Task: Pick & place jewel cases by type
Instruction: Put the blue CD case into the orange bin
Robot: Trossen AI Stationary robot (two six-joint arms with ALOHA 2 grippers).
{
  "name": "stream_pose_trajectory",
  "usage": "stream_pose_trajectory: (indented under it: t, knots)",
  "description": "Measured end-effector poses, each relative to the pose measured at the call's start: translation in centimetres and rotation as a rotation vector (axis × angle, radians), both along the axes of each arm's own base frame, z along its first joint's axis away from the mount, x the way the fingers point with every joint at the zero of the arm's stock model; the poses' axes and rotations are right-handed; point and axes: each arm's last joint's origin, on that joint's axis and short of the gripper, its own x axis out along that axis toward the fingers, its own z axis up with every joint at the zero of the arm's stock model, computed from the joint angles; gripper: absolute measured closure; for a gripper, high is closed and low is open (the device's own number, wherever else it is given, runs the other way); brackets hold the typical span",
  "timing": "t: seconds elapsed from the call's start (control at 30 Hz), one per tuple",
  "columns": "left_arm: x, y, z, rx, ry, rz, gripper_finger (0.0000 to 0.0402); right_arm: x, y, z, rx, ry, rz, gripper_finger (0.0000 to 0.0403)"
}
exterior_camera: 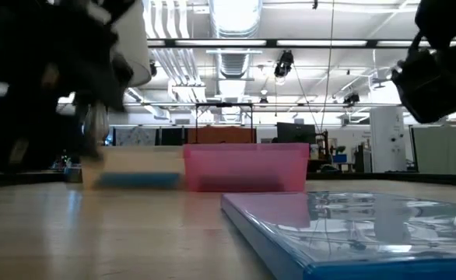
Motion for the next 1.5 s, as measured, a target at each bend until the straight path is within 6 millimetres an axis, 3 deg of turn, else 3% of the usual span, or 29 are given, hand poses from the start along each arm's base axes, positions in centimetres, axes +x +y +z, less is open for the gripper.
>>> stream_pose_trajectory:
  t: [0.1, 0.3, 0.57, 0.77, 0.87, 1.03, 1.17, 1.33, 1.5]
  knots:
    - [1.9, -1.3, -1.6, -0.004, 0.099, -0.01, 0.0248, -0.8, 0.4, -0.6, 0.013, -0.049, -0.05, 0.0124]
    - [4.1, -2.1, -3.8, -0.096, 0.049, 0.003, 0.0251, -0.3, 1.0, -1.9, 0.055, -0.143, -0.13, 0.0124]
    - [6.9, -3.0, -6.7, -0.101, 0.105, -0.125, 0.0255, 3.8, 2.6, -3.5, 0.041, -0.144, -0.176, 0.0128]
    - [7.1, -3.2, -8.1, -0.075, 0.113, -0.172, 0.0255, 7.0, 2.2, -4.5, 0.094, -0.237, -0.212, 0.0139]
    - [6.8, -3.0, -7.6, -0.072, 0.077, -0.206, 0.0255, 8.4, 2.1, -4.6, 0.09, -0.258, -0.213, 0.0144]
    - [6.0, -2.6, -4.1, -0.033, -0.139, -0.264, 0.0255, 10.0, 2.0, -4.7, 0.054, -0.248, -0.207, 0.0147]
    - [5.1, -1.5, -2.5, 0.08, -0.253, -0.231, 0.0255, 11.3, 1.8, -4.7, 0.046, -0.262, -0.213, 0.0149]
    - [4.7, -0.7, -2.3, 0.063, -0.315, -0.225, 0.0255, 13.0, 1.7, -4.6, 0.016, -0.289, -0.187, 0.0161]
    - [2.4, -0.3, -3.0, 0.026, -0.172, -0.288, 0.0256, 12.7, 2.3, -4.7, 0.002, -0.213, -0.165, 0.017]
